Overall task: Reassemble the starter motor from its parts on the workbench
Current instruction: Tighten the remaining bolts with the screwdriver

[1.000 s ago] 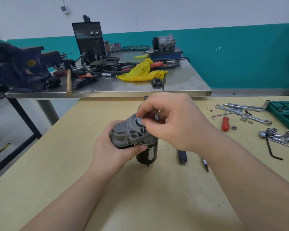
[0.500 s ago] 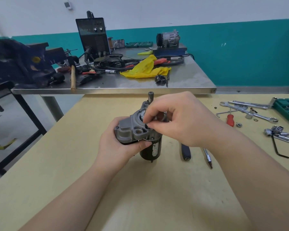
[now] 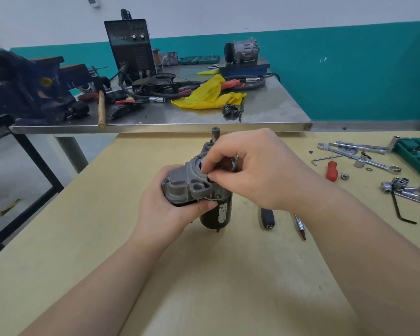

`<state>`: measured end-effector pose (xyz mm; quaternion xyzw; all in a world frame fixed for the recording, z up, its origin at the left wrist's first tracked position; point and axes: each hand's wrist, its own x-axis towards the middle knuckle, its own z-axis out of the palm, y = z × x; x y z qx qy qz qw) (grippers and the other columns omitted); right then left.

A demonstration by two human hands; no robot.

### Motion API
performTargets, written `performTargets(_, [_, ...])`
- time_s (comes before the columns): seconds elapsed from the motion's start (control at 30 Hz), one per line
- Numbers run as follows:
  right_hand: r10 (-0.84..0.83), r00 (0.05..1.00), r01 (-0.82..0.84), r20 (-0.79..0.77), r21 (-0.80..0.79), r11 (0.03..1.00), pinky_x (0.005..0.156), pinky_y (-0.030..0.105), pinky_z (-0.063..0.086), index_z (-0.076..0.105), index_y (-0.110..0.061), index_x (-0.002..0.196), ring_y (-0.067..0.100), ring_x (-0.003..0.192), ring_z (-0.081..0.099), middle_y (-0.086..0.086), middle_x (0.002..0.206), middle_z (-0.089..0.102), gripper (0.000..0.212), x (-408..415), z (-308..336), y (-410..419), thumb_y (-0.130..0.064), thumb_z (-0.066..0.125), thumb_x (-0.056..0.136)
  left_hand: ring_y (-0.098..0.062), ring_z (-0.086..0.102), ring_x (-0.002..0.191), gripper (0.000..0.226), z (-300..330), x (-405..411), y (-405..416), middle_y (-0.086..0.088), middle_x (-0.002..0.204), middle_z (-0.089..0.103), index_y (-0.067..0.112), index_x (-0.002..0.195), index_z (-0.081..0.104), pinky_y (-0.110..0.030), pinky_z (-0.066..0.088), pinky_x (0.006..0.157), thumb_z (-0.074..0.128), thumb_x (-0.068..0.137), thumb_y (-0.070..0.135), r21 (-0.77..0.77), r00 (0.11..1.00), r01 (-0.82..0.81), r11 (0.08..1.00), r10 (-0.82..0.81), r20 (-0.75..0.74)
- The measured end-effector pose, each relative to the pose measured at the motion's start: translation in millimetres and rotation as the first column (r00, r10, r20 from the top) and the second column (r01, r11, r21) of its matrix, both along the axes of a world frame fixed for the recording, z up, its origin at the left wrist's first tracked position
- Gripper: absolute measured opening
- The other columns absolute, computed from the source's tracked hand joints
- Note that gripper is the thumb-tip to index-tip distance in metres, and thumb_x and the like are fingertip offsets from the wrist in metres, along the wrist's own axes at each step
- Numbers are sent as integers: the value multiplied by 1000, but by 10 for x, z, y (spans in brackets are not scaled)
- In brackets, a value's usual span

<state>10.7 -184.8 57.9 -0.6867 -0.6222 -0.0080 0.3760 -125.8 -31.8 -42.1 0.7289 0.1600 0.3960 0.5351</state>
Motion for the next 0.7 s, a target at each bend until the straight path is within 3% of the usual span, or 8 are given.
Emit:
performTargets(0.27, [13,1000,-14,-15,-24,1000,82,17,56,84,-22,97,2,94,68,-20,91,73,18,13,6,-9,-7,79,90,-7,78,91,68,-3,2,3,9,104,81,41,109,70,-19,59,68,103,49,37,-7,1000,1,1000,-1,-8])
performTargets(0.47, [-28,1000,28,15,-23,999,80,14,52,83,-24,98,1,91,66,-19,91,71,15,-35,-3,17,-12,79,92,-7,77,86,67,-15,-4,7,8,101,81,39,109,70,-20,58,65,103,52,29,2,1000,0,1000,0,-25])
performTargets(0.6, [-40,995,45,96,-53,998,75,13,46,81,-25,101,1,87,61,-18,90,66,11,-64,6,37,-19,80,92,-7,78,88,67,-17,-1,4,9,101,81,39,109,70,-21,59,66,103,51,31,3,1000,-7,1000,7,-20])
performTargets(0.7, [-61,998,61,17,-53,997,73,10,47,78,-33,95,0,87,64,-18,85,69,6,40,84,-47,-32,82,91,-6,77,86,67,-11,1,2,10,102,81,42,108,70,-20,58,64,102,49,37,1,1000,-15,1000,15,-26])
